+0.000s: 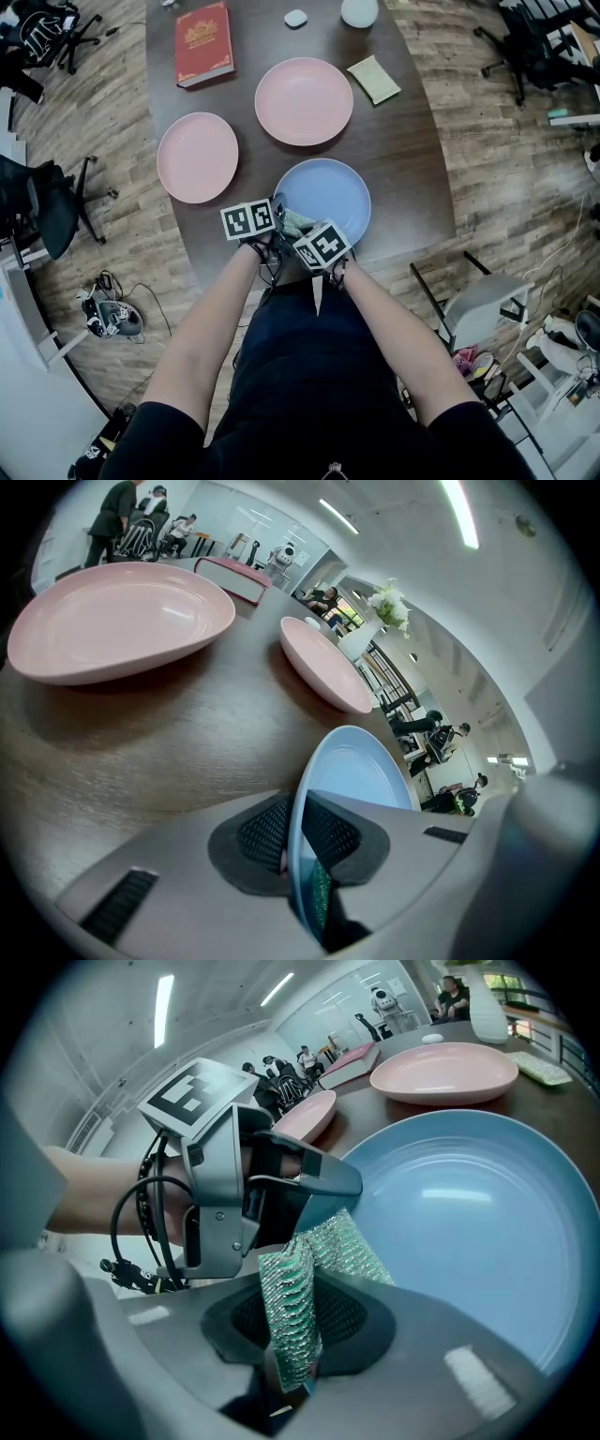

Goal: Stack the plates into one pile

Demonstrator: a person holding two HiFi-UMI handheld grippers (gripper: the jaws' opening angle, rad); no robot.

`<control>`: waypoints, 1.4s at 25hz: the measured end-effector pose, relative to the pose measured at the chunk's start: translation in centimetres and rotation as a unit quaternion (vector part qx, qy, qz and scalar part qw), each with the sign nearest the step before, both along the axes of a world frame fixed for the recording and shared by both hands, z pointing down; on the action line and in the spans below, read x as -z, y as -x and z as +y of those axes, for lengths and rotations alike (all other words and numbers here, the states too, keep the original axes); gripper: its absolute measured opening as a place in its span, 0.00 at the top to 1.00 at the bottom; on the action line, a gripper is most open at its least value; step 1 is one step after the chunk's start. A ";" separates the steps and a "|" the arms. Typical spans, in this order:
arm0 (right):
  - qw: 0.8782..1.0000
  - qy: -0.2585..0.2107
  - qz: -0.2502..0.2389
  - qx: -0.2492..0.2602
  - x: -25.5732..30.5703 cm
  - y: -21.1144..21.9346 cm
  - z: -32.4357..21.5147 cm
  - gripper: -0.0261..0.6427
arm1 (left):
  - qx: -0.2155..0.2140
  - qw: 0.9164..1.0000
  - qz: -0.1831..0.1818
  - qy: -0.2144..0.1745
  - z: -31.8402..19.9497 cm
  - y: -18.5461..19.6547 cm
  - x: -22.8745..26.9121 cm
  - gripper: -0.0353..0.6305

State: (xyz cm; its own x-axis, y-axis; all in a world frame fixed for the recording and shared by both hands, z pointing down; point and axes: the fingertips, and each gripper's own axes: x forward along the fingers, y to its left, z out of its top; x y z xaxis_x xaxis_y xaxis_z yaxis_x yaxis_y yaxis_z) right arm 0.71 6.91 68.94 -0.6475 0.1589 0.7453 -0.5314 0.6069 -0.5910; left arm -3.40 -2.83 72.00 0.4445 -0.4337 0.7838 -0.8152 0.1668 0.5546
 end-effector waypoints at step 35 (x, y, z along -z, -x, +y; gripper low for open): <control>0.996 -0.042 0.075 0.004 -0.7 -9.8 -1.4 0.84 | -0.006 1.000 -0.006 -0.005 -0.1 0.0 -0.1 0.90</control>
State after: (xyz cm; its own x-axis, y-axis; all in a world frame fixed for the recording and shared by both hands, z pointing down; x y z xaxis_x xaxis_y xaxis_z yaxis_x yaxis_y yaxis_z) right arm 10.48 5.51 69.64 -0.5271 0.0959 0.8444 -0.6046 0.6559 -0.4519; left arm -3.37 -2.97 72.13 0.4399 -0.4365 0.7848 -0.8241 0.1511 0.5459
